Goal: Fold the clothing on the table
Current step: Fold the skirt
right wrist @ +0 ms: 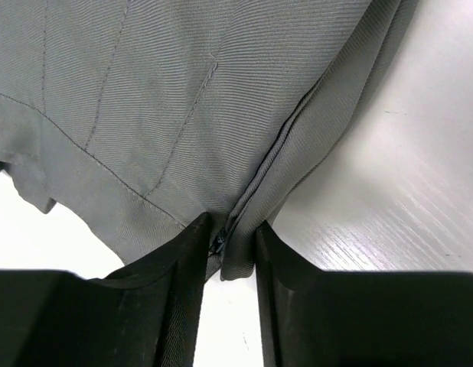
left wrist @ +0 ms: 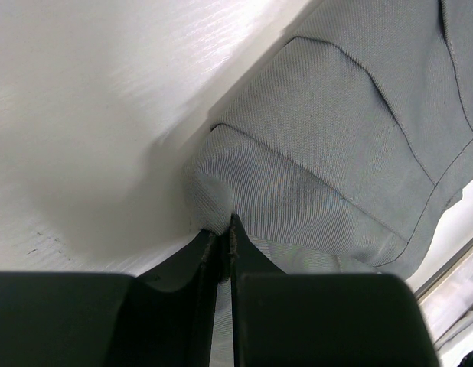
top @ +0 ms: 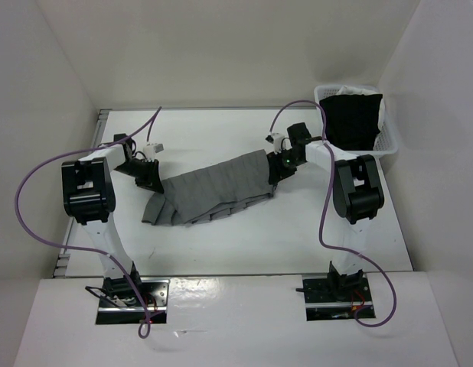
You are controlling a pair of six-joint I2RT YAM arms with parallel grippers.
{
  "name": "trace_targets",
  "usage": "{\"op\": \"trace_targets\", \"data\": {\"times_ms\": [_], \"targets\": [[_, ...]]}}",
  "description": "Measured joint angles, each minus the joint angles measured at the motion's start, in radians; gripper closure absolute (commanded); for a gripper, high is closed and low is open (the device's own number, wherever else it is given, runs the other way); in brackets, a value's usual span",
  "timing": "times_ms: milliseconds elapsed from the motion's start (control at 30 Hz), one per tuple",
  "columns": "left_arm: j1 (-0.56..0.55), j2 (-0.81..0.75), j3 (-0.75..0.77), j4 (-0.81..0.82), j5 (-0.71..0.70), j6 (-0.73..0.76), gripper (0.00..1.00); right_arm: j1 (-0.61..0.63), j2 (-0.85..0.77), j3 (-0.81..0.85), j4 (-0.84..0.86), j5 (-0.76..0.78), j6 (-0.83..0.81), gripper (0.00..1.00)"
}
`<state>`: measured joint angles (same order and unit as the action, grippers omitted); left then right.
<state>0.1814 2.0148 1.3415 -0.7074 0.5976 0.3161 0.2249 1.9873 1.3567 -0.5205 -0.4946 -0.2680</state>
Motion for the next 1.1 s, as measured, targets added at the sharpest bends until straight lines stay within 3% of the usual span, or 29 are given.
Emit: {"op": "trace_targets", "data": {"times_ms": [567, 633, 667, 700, 933, 1100], "targets": [[0.0, 0.0, 0.0, 0.0, 0.002, 0.0, 0.86, 0.001, 0.035, 0.011, -0.011, -0.023, -0.01, 0.67], [0.001, 0.0, 0.0, 0.0, 0.003, 0.0, 0.86, 0.002, 0.037, 0.018, -0.018, -0.024, -0.012, 0.8], [0.001, 0.0, 0.0, 0.0, 0.003, 0.0, 0.86, 0.003, 0.039, 0.018, -0.018, -0.025, -0.015, 0.98], [0.001, 0.001, 0.0, 0.0, 0.003, 0.0, 0.86, 0.005, 0.039, 0.019, -0.019, -0.025, -0.016, 1.0], [0.002, 0.002, 0.0, -0.005, 0.005, 0.0, 0.86, 0.058, 0.04, 0.048, -0.047, 0.021, -0.014, 1.0], [0.002, 0.002, 0.0, -0.013, 0.004, 0.0, 0.86, 0.166, 0.013, 0.097, -0.084, 0.135, -0.005, 1.0]]}}
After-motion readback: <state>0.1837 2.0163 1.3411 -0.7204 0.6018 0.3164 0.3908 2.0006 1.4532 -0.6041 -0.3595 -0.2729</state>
